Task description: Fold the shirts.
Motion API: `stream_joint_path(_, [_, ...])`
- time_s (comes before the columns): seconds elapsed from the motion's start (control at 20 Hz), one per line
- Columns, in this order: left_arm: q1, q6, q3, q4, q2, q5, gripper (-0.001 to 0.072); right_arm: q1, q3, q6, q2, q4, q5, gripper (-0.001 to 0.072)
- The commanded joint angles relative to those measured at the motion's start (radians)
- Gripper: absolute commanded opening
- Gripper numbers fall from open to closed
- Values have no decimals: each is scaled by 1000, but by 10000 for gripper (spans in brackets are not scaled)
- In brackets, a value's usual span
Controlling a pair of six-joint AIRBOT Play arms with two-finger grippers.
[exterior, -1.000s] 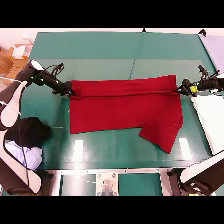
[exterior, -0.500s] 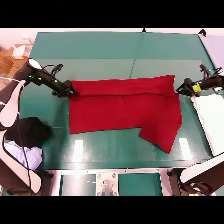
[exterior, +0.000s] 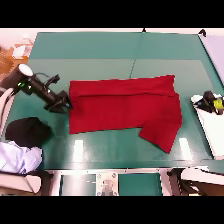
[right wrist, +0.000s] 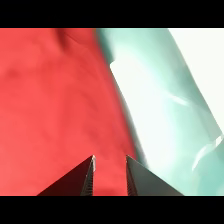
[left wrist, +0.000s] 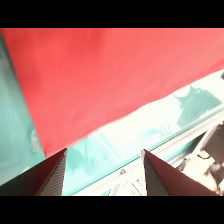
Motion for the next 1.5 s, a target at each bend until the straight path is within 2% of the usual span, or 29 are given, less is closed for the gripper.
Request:
stream_joint_path(0.0, [-2, -64, -380, -8, 315, 235, 534, -85, -262, 0, 177, -5, -155, 240])
stream_joint_path(0.15, [-58, -136, -681, -30, 518, 443, 535, -81, -342, 0, 225, 31, -203, 239])
stream_joint_path(0.25, [-124, -175, -809, -121, 549, 619, 534, -64, -344, 0, 224, 56, -207, 240])
stream_joint_path(0.45, [-312, -176, -914, -389, 542, 1044, 534, -6, -344, 0, 224, 68, -216, 239])
stream_joint_path(0.6, [-417, -257, -916, -428, 541, 1265, 531, 27, -345, 0, 224, 67, -222, 232])
stream_joint_path(0.65, [-431, -270, -916, -428, 541, 1291, 471, 30, -344, 0, 224, 67, -224, 233])
stream_joint_path(0.7, [-432, -269, -916, -428, 541, 1295, 299, 30, -344, 1, 224, 67, -226, 237])
stream_joint_path(0.8, [-432, -269, -916, -426, 541, 1273, 294, 30, -344, 1, 224, 67, -232, 322])
stream_joint_path(1.0, [-432, -269, -917, -425, 541, 1266, 293, 30, -344, 4, 224, 83, -229, 322])
stream_joint_path(1.05, [-432, -270, -917, -425, 541, 1275, 262, 30, -345, 4, 224, 84, -223, 325])
stream_joint_path(1.1, [-432, -267, -917, -423, 541, 1276, 22, 30, -345, 4, 224, 83, -213, 335])
stream_joint_path(1.2, [-430, -267, -917, -423, 542, 1275, 24, 28, -345, 4, 224, 81, -196, 340])
stream_joint_path(1.25, [-420, -251, -917, -422, 543, 1258, 24, 19, -345, 4, 224, 72, -179, 409])
stream_joint_path(1.3, [-397, -226, -917, -418, 544, 1223, 24, 1, -345, 5, 224, 55, -158, 430])
stream_joint_path(1.45, [-274, -119, -917, -407, 544, 1110, 24, -95, -351, 19, 224, 29, -67, 430])
